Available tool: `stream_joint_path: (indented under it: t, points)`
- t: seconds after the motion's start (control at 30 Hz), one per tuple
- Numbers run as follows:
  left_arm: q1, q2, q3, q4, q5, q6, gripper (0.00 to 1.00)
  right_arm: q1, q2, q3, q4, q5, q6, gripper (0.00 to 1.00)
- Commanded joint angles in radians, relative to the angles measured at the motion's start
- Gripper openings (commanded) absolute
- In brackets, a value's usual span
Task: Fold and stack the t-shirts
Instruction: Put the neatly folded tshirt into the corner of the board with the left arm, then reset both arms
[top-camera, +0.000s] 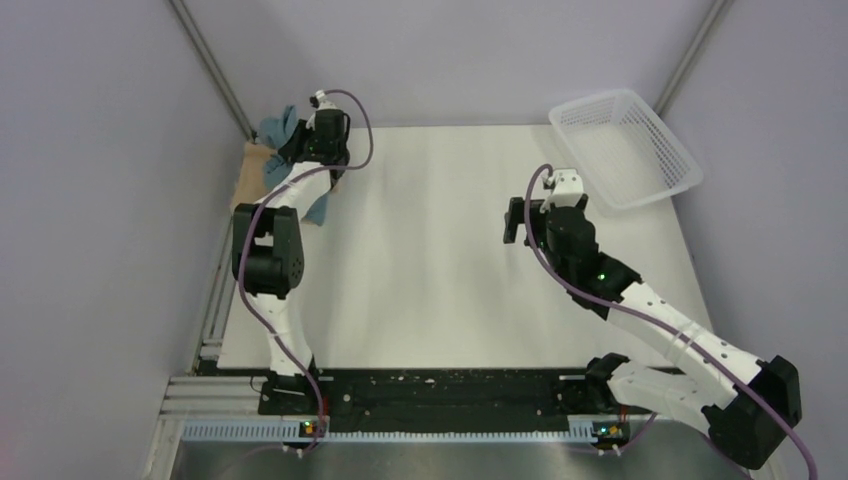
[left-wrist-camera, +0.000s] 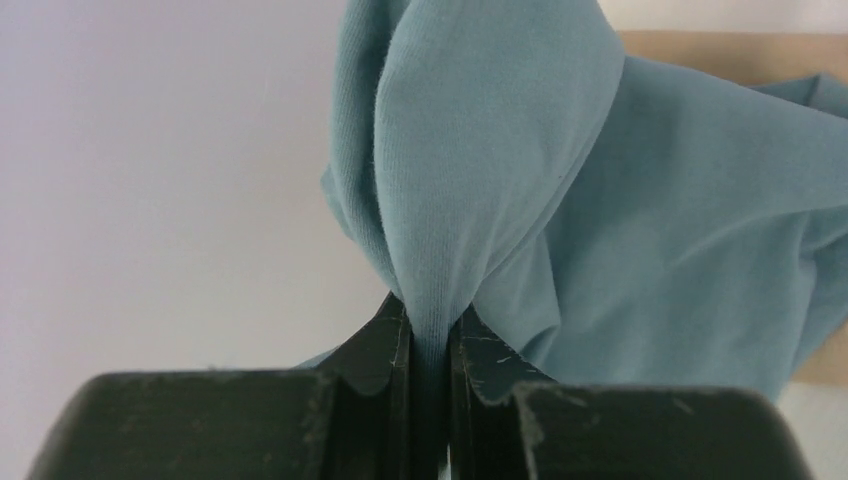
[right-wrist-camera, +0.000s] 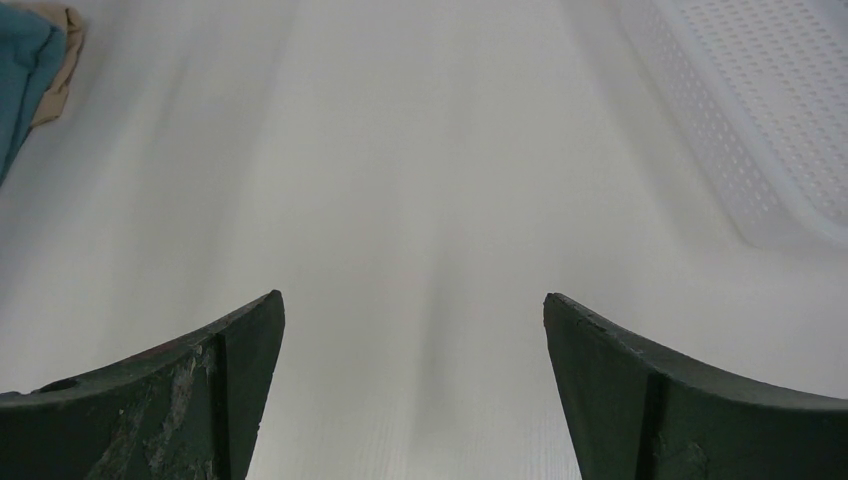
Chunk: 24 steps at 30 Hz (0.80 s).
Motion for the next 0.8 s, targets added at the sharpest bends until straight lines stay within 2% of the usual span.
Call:
stream_joint_path:
  t: [0.0,0.07,0.1,0.13,0.17,0.23,0.27,0.4,0.53,0.63,0.7,0.77]
  points:
    - [0.037,0.058,0.048,0.163,-0.147,-0.058,0.0,0.002,0.02,0.012,0.032,0.029,-0.017,0.99]
    - [0.063,0.1,0.083,0.15,-0.178,-0.092,0.0,0.001,0.025,0.013,0.031,0.032,-0.017,0.99]
    - [0.073,0.115,0.099,0.132,-0.182,-0.109,0.04,0.002,0.025,0.013,0.032,0.032,-0.017,0.99]
    - [0.077,0.123,0.103,0.122,-0.17,-0.116,0.17,0.003,0.026,0.013,0.034,0.032,-0.016,0.99]
    - [0.08,0.125,0.094,0.127,-0.159,-0.113,0.35,0.002,0.028,0.013,0.037,0.031,-0.017,0.99]
    - [0.08,0.124,0.072,0.163,-0.155,-0.096,0.81,0.002,0.034,0.014,0.038,0.029,-0.017,0.99]
    - [0.08,0.122,0.069,0.171,-0.154,-0.098,0.98,0.002,0.036,0.015,0.039,0.027,-0.017,0.99]
    - [0.078,0.089,0.075,0.126,-0.161,-0.149,0.99,0.002,0.04,0.019,0.035,0.018,-0.015,0.99]
    - [0.052,-0.005,0.061,-0.027,-0.109,-0.3,0.99,0.002,0.036,0.013,0.039,0.014,-0.012,0.99]
    - [0.026,-0.128,0.0,-0.105,0.072,-0.436,0.99,0.002,0.038,0.013,0.036,0.0,-0.009,0.99]
    - [0.015,-0.226,-0.039,-0.134,0.304,-0.526,0.99,0.002,0.035,0.011,0.037,-0.009,-0.003,0.99]
    - [0.002,-0.342,-0.089,-0.119,0.451,-0.599,0.99,0.002,0.032,0.004,0.038,-0.012,0.004,0.99]
